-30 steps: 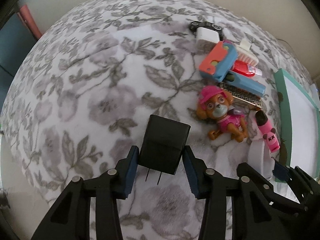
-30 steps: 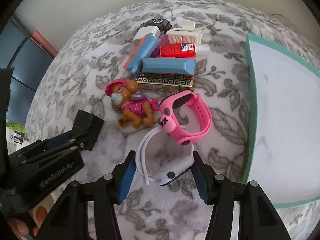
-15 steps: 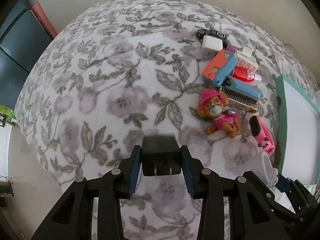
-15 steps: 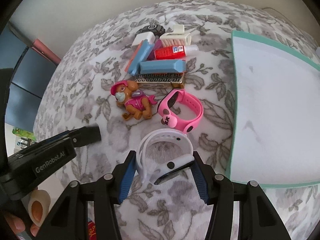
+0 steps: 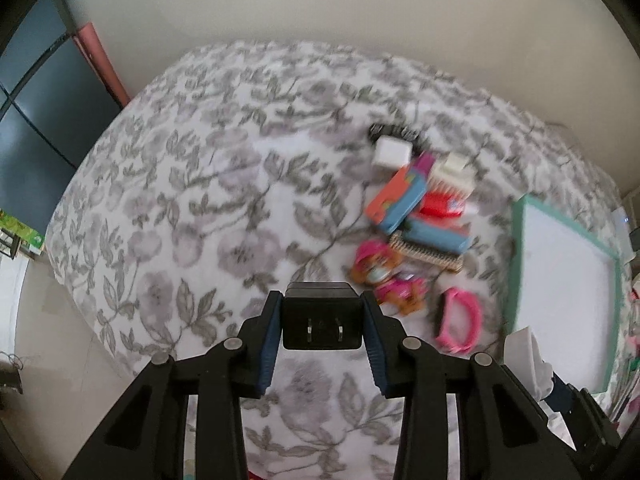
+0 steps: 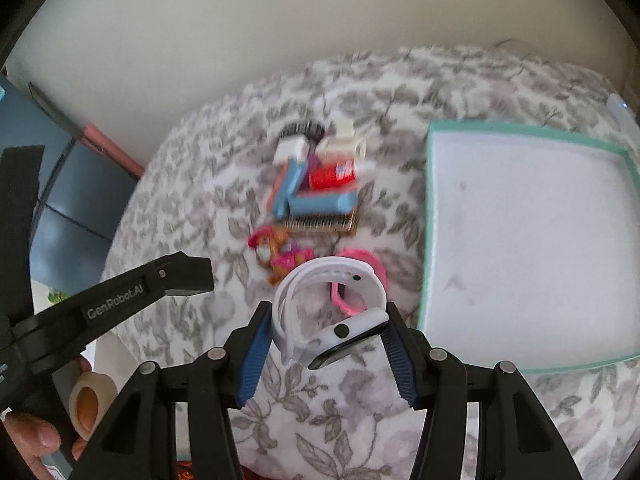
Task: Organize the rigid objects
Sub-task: 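Drop the black charger in the tray with the left tool while the right tool drops the watch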
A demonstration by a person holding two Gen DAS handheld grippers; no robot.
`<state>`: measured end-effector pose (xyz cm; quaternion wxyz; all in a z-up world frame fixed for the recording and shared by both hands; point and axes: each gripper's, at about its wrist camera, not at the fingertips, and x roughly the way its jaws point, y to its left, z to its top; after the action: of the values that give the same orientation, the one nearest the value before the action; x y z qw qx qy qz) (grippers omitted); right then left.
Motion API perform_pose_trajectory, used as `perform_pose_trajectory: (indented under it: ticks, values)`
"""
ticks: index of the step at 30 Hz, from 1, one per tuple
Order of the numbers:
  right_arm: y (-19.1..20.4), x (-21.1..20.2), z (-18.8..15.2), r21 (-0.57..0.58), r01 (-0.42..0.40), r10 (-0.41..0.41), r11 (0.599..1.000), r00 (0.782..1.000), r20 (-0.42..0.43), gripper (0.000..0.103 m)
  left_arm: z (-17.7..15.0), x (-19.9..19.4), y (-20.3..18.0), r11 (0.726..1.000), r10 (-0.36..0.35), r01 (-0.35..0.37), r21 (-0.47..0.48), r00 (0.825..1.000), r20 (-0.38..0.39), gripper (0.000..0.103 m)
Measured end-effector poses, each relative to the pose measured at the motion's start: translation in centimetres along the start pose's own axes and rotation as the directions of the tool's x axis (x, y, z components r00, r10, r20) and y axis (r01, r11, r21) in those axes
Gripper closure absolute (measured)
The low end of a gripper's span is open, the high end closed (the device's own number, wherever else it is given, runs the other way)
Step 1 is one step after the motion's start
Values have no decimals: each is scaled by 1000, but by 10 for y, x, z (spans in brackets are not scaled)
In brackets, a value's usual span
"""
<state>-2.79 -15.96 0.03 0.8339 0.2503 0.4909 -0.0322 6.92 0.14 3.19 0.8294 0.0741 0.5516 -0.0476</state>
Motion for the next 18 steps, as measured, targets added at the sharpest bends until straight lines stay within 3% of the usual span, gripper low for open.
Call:
perform_pose_trajectory:
  ticks: [4, 9, 18]
  values:
    - [-18, -25, 12, 44, 36, -39, 998, 997, 67, 46, 12, -24, -24, 1000, -19, 18, 25, 999, 49, 63]
    - [-49, -48, 24, 108, 148, -162, 983, 978, 128, 46, 20, -46, -68, 996, -59, 53, 76, 995, 86, 63]
    - [-125, -72, 32, 263, 293, -332, 919, 936, 115, 46, 11, -48, -156, 975, -151, 136, 174, 985, 77, 63]
